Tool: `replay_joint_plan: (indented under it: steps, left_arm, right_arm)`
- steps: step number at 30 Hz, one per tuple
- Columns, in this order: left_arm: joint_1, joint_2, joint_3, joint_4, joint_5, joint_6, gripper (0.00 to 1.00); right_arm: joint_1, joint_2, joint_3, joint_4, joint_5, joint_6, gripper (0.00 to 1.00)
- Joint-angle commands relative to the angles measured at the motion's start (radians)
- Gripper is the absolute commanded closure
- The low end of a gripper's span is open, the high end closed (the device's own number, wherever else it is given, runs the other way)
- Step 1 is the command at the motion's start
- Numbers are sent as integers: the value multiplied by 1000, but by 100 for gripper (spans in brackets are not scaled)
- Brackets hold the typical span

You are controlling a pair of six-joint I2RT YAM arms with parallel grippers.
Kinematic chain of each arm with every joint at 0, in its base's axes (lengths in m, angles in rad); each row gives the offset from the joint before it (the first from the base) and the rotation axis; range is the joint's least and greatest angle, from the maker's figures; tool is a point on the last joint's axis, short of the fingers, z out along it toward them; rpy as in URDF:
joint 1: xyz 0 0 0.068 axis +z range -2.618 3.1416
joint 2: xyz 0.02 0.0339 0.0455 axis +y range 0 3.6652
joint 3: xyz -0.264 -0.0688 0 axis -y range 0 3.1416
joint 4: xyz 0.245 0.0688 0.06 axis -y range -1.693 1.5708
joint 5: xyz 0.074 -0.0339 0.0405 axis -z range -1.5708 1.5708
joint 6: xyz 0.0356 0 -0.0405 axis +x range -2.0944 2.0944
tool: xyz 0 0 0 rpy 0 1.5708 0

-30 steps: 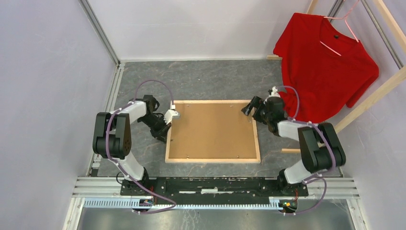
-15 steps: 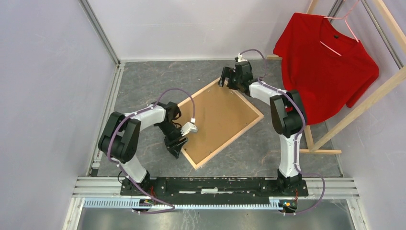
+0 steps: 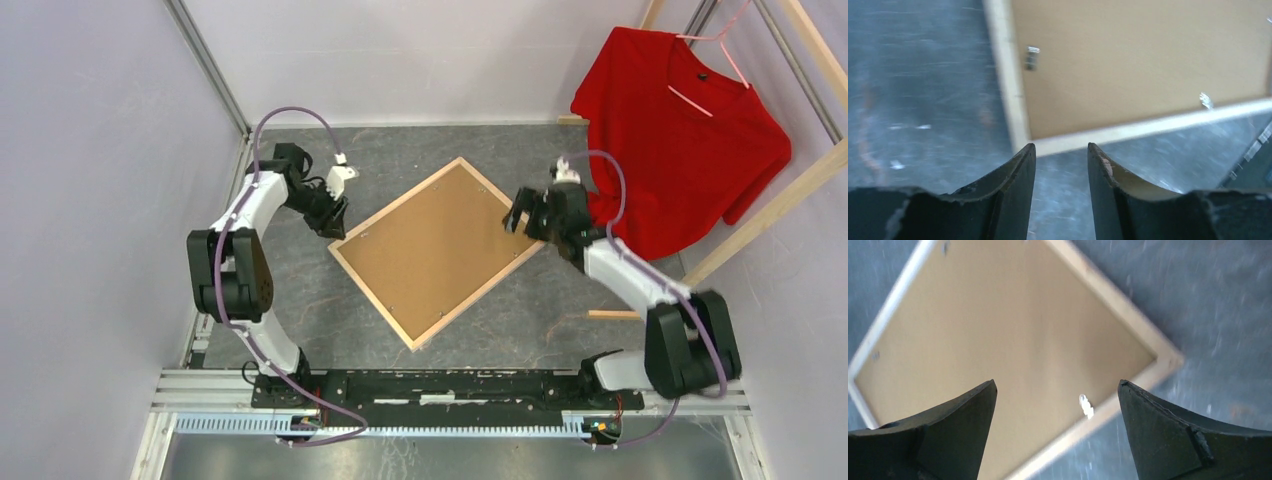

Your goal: Put the photo into the frame

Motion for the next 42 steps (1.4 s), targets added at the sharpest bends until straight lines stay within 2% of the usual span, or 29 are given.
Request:
replay_joint_plan:
  steps: [1,5,7,9,12,18,24,28,31,34,38,42]
  left_arm:
    - [61,155,96,235,-62,-201,52]
    - [62,270,157,284,-78,-249,53]
    - [61,317,168,285,-74,-260,54]
    - [61,331,155,280,-53,-253,55]
    - [57,319,87,279,-15,-220,56]
    - [37,254,-42,197,38,-97,56]
    - [26,143,-193,89,73,50,57]
    - [-32,77,-286,73,82,69,56]
    - [-48,44,-325,101,93,24,56]
    - [-39,47,-295,96,86,-16,56]
    - [9,38,-247,-16,129,40,52]
    - [13,39,-233,-116,207,94,48]
  right_arm:
    - [14,-221,-220,7,-107,30,2]
    - [8,-402,-394,-27,-173,59,2]
    - [7,-457,-480,13,-227,99,2]
    - [6,-474,-549,99,-268,144,2]
    - [6,-412,-581,228,-330,181,2]
    - [7,-174,-462,362,-394,183,2]
    - [14,37,-286,392,-424,179,2]
    - [17,125,-196,390,-413,170,2]
    - [16,184,-117,350,-380,154,2]
    - [15,173,-81,299,-302,135,2]
    - [24,50,-116,248,-185,110,4]
    - [101,-99,-203,254,-120,87,12]
